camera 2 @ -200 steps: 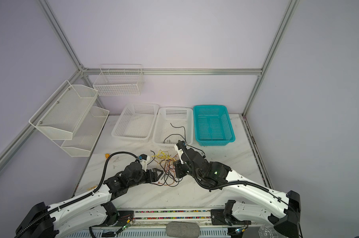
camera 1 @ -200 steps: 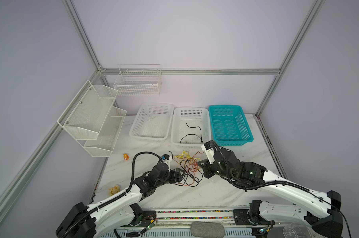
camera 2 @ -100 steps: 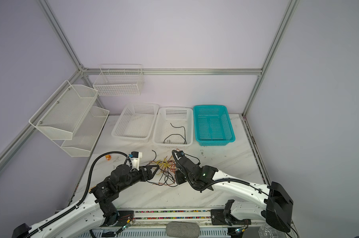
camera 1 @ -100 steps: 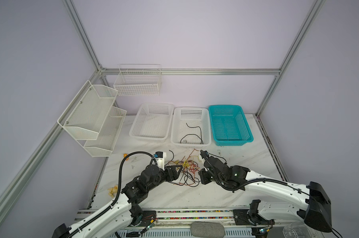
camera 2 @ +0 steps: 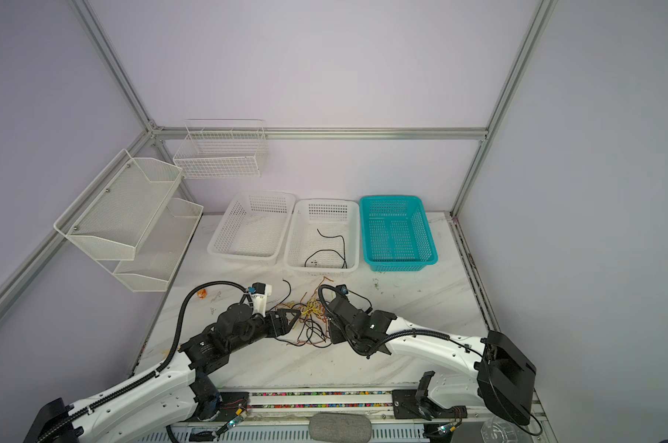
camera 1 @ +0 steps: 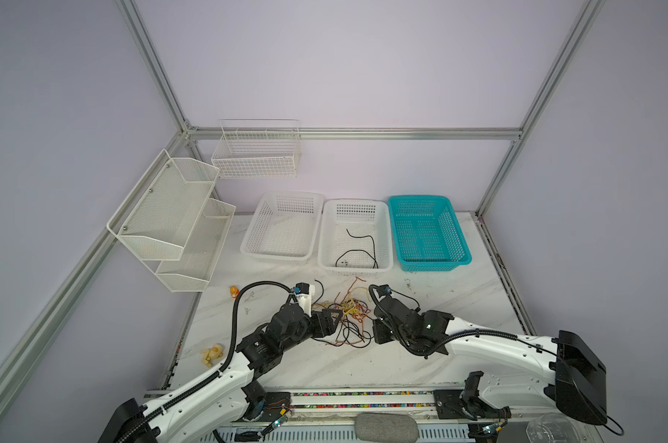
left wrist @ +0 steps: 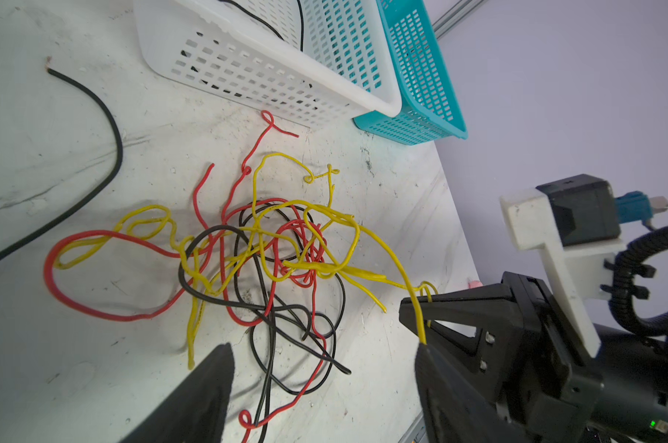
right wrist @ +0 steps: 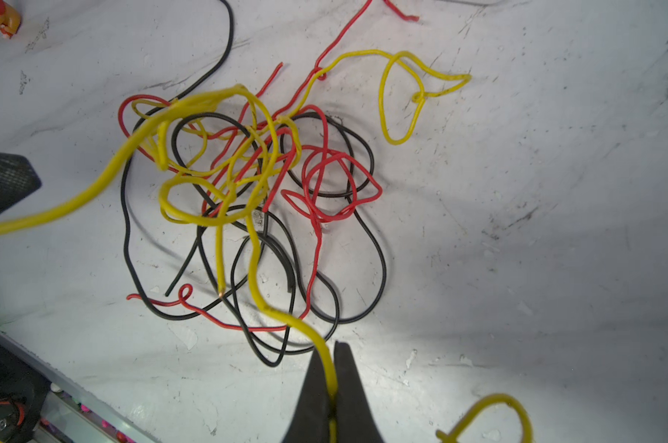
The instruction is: Untangle the cables
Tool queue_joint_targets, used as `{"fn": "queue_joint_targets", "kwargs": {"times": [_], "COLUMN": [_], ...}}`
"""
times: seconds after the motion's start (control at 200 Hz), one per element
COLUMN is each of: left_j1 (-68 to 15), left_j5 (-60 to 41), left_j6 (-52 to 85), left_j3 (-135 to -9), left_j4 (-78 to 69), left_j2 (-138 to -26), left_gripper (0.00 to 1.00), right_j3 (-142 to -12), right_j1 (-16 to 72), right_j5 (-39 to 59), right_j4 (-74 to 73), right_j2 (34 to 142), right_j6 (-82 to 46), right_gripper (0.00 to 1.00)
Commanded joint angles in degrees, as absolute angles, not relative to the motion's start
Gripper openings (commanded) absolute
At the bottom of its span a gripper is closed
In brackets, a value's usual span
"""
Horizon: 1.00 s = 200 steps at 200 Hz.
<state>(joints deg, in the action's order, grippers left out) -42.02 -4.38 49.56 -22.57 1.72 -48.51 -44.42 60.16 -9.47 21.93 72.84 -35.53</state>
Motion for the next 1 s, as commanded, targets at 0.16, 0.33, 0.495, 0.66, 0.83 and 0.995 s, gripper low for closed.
{"fn": "queue_joint_targets", "kwargs": {"times": [0.16,0.33,0.495,0.66,0.83,0.995], "left_j1": [-41.8,-41.9,-41.9,-41.9,-41.9,-41.8], "left_j5": [-9.8,-13.5,-16.8,-17.8,-19.7,-18.5], "left_j6": [50.6,53.4,53.7,54.2,53.9,52.6], "left_j3": [-23.0,-21.4,-19.6,-19.6,-21.6,-23.2], "left_j4": [-7.6,-14.3,-19.5,-20.4,-20.4,-18.5], "left_j2": [-52.3,-52.9,-53.6,-54.9,-58.7,-59.3], "left_gripper": [0.77,0.78,0.78,0.77,0.75,0.70], "right_j3": [-45.8,-46.1,-46.2,-46.4,-46.4,-46.3], "right_j1": [60.4,60.5,60.4,60.5,60.5,60.4], "right_j5": [-14.4,-14.8,-14.1,-14.2,-14.2,-14.2], "right_j4": [24.1,23.9,23.3,23.5,23.7,23.7], "right_j2": [74.5,74.5,74.9,74.4,74.1,73.8], "right_j6": [-34.2,-33.6,-32.8,-32.5,-32.5,-32.5], "right_gripper": [0.00,0.00,0.00,0.00,0.00,0.00]}}
